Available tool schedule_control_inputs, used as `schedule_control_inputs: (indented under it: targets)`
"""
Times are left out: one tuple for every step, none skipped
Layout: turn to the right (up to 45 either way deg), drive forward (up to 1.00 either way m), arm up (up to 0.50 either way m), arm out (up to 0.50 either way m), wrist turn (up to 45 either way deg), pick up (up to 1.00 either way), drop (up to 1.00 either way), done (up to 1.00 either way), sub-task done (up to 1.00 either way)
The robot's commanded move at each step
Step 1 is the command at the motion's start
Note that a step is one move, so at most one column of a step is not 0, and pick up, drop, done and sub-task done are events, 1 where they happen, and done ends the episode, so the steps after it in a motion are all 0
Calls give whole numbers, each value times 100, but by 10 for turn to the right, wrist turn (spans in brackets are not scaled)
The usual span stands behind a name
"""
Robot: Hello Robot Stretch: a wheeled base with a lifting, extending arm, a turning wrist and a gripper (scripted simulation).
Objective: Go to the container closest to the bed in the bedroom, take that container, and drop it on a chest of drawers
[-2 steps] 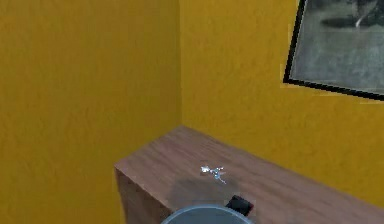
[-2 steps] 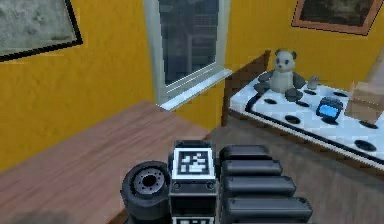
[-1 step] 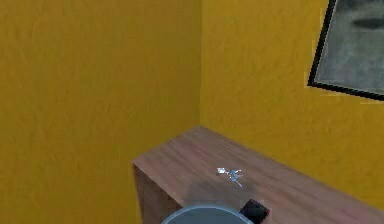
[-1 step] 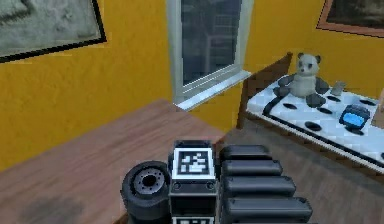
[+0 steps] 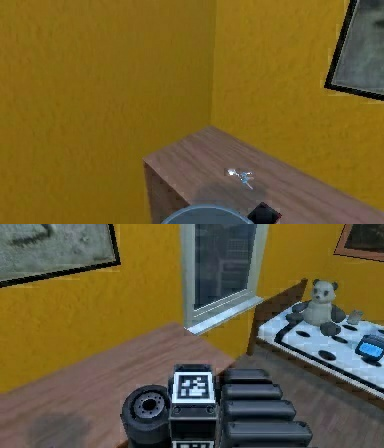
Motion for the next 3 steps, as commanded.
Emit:
schedule_control_inputs:
  targets:
    - [0, 0, 0, 32, 0, 0, 0, 0, 0]
    - [0, 0, 0, 0, 390, 0, 0, 0, 0]
    - [0, 0, -28, 0, 0, 0, 0, 0, 0]
